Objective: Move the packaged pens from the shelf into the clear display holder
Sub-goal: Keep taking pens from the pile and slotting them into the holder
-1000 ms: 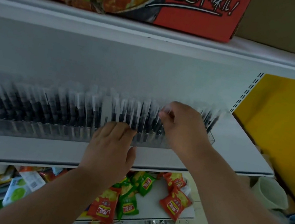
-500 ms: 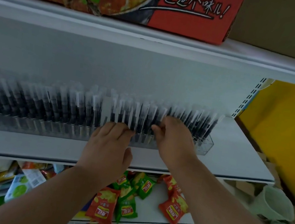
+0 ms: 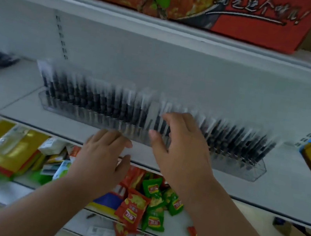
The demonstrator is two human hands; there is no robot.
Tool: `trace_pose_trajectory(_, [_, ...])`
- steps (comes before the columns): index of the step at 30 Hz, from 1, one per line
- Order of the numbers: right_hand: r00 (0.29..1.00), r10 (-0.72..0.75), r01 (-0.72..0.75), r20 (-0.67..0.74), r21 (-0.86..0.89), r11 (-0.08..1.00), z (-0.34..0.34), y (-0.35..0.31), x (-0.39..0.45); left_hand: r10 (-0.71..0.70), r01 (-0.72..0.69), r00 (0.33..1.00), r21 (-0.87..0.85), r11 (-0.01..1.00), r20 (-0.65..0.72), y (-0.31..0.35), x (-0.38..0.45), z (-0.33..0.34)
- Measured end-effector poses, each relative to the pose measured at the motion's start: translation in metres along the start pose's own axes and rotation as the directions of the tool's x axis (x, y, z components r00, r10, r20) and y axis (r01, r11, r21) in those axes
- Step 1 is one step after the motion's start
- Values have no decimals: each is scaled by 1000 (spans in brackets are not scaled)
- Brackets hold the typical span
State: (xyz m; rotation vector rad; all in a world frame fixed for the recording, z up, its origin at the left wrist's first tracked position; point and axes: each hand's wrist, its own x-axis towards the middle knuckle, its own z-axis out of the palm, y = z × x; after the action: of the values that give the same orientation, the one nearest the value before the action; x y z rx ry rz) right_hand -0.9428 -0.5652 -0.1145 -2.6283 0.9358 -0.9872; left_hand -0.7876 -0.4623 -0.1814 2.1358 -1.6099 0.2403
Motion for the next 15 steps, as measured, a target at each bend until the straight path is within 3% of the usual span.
trace_pose_trajectory(7, [980, -155, 147, 127, 67, 987, 54, -109, 26, -211, 212, 977, 74, 974, -22, -106, -58, -55])
trace_pose_trajectory(15, [965, -239, 224, 106, 134, 965, 164, -278, 50, -320, 333, 940, 128, 934, -114, -264, -136, -132])
